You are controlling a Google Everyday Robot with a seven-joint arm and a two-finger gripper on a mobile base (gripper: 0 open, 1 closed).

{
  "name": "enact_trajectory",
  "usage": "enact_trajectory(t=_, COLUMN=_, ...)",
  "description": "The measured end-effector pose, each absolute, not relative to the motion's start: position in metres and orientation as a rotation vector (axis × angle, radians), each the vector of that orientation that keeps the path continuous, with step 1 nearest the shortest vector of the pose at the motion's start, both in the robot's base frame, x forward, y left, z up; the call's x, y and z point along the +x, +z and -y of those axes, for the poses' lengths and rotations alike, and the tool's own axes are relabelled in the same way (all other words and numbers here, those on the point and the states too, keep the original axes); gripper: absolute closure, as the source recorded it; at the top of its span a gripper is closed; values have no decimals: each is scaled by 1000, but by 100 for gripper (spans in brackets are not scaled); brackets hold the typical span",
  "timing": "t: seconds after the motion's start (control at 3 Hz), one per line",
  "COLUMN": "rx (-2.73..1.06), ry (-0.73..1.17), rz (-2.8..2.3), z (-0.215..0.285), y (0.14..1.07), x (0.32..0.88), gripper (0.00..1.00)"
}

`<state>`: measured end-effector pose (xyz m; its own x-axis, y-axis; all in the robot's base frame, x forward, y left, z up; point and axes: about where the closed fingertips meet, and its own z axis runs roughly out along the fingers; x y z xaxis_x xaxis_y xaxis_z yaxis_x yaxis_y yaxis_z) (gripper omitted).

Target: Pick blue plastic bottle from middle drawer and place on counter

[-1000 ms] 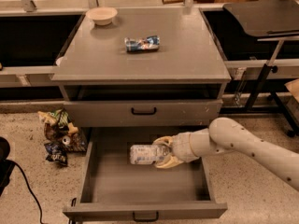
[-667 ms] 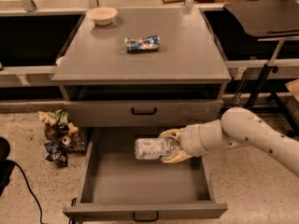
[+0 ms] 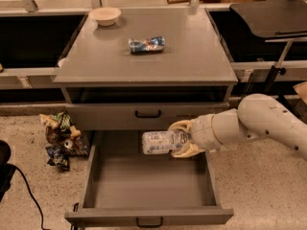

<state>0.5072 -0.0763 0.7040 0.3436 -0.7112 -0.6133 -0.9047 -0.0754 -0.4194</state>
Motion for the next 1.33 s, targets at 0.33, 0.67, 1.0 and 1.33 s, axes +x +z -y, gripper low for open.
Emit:
enact_trajectory(t=0.33, rx=-1817, ry=189, rz=-1396, z=100, y=752, x=508, gripper=100)
enact_trajectory(t=0.67, rx=-1764, ry=24, rz=-1334, z=134, y=829, x=521, gripper=100)
enact_trajectory(t=1.0, rx=-1716, ry=-123, rz=-1280, z=161, y=890, x=531, gripper=100)
enact_trajectory(t=1.33, rx=-1711, ry=-131, rz=-1275, z=163, y=895, x=533, gripper=100)
